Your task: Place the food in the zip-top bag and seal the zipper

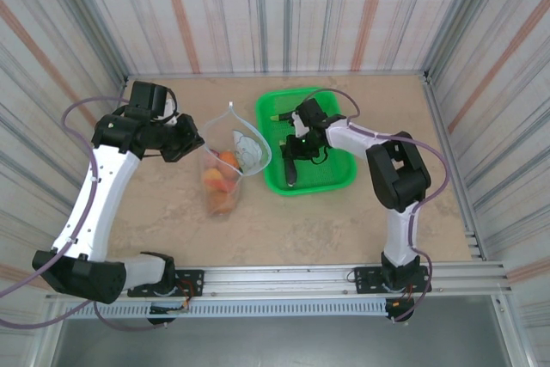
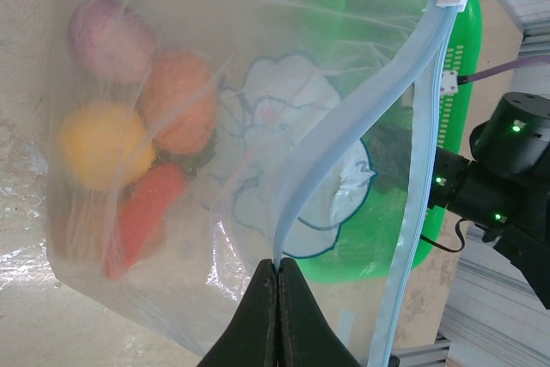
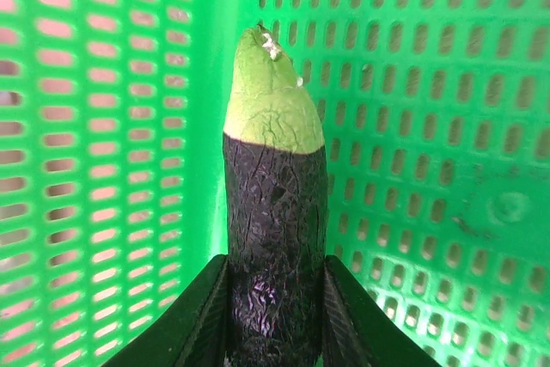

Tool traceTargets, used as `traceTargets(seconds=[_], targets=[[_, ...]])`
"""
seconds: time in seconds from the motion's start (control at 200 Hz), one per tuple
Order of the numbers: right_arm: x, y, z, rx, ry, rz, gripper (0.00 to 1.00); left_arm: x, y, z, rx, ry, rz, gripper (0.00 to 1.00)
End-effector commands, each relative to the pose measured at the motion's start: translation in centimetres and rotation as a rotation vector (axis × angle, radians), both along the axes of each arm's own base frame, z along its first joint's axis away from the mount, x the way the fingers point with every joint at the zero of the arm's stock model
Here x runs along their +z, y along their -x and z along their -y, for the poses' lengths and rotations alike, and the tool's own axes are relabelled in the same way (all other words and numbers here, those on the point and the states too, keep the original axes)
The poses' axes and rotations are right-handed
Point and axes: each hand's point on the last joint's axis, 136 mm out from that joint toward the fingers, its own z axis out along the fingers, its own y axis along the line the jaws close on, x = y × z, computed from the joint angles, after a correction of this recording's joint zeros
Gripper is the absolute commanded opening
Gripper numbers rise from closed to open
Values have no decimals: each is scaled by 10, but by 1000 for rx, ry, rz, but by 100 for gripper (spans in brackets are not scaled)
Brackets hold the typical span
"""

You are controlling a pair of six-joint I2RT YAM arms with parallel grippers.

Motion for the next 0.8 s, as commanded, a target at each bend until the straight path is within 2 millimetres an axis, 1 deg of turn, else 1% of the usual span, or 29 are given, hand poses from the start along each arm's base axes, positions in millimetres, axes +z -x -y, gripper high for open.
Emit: traceTargets(seconds=[0.0, 0.08, 0.14, 0.21, 0.306, 0.391, 0.446, 0.531, 0.586, 0.651, 0.741, 0.797], targets=[[43, -10, 6, -51, -77, 87, 29, 7, 3, -4, -2, -14, 12, 0], [66, -11, 8, -55, -110, 138, 29, 6, 1, -5, -8, -25, 16, 0], [91, -11, 8, -47, -141, 198, 29, 6, 0, -5, -12, -28, 19, 0], [129, -11, 8, -41, -184, 293, 29, 9, -2, -3, -17, -23, 22, 0], [186, -9, 7, -38, -246, 446, 29, 14, -5, -1, -21, -12, 31, 0], [235, -2, -1, -15, -343, 566, 28, 16, -8, 0, -23, -10, 33, 0], [263, 5, -9, 4, -415, 636, 27, 18, -10, 1, -24, -7, 35, 0], [298, 14, -21, 38, -511, 711, 27, 20, -12, 3, -24, 2, 35, 0], [313, 20, -32, 66, -556, 741, 27, 21, -13, 4, -27, 10, 33, 0], [322, 29, -48, 106, -596, 772, 27, 22, -14, 6, -30, 20, 29, 0], [321, 44, -74, 158, -657, 832, 28, 22, -15, 8, -30, 28, 24, 0], [316, 54, -88, 175, -689, 872, 29, 22, -14, 7, -28, 27, 26, 0]])
